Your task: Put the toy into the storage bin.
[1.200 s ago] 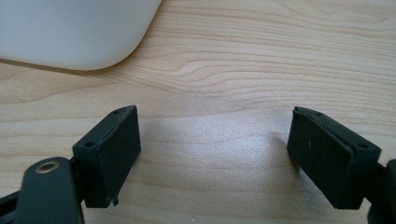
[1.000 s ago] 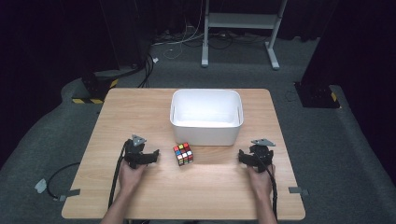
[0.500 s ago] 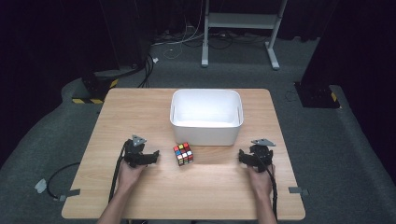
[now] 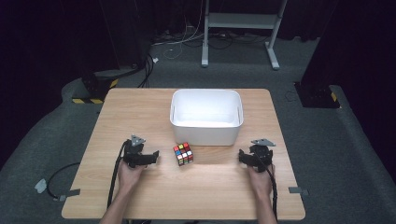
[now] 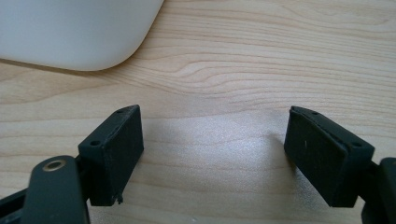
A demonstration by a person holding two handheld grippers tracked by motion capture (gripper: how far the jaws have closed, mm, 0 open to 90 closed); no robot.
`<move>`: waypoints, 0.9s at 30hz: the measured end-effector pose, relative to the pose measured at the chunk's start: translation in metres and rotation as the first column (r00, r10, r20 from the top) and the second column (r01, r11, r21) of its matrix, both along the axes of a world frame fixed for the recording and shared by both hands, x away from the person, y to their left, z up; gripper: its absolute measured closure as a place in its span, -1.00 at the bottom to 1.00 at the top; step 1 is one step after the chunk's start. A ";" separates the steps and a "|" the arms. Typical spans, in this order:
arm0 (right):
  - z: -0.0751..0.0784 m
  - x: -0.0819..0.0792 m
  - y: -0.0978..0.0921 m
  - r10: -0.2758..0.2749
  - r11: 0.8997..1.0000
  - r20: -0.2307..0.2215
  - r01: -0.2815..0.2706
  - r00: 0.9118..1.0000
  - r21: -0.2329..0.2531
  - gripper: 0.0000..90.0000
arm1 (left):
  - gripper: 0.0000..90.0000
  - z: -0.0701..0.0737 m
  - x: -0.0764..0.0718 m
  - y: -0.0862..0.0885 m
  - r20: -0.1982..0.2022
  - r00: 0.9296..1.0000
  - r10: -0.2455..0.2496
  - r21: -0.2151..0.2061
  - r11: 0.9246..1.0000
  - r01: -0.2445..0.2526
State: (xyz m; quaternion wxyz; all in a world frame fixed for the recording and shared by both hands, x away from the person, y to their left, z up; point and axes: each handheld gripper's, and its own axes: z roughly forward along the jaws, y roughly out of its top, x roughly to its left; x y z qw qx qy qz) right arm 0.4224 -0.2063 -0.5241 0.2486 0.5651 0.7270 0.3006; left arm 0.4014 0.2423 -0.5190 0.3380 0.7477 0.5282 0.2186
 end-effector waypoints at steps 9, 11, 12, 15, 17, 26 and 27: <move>0.000 0.000 0.000 -0.001 1.000 -0.001 0.001 1.000 0.003 -0.55 | -0.72 0.007 -0.005 0.000 0.001 1.000 -0.010 -0.027 1.000 0.010; 0.000 0.000 0.000 0.000 1.000 -0.001 0.000 1.000 0.003 -0.55 | -0.72 0.008 -0.006 0.000 -0.004 1.000 -0.018 -0.032 0.999 0.018; 0.000 0.000 0.000 0.001 1.000 0.000 -0.001 1.000 0.002 -0.55 | -0.73 0.008 -0.007 0.000 -0.005 1.000 -0.021 -0.032 0.999 0.021; 0.000 0.000 0.000 0.001 1.000 0.000 -0.001 1.000 0.002 -0.55 | -0.73 0.009 -0.008 0.000 -0.005 1.000 -0.028 -0.037 0.999 0.027; 0.000 0.000 0.000 0.001 1.000 0.000 -0.001 1.000 0.002 -0.55 | -0.74 0.010 -0.010 -0.001 -0.001 0.999 -0.037 -0.042 0.998 0.037; 0.000 0.001 0.001 0.007 1.000 0.002 -0.007 1.000 0.002 -0.54 | -0.74 0.018 -0.019 -0.003 0.000 0.997 -0.076 -0.020 0.997 0.076; 0.000 0.001 0.001 0.007 1.000 0.002 -0.007 1.000 0.002 -0.54 | -0.74 0.018 -0.020 -0.004 0.002 0.997 -0.081 -0.023 0.996 0.081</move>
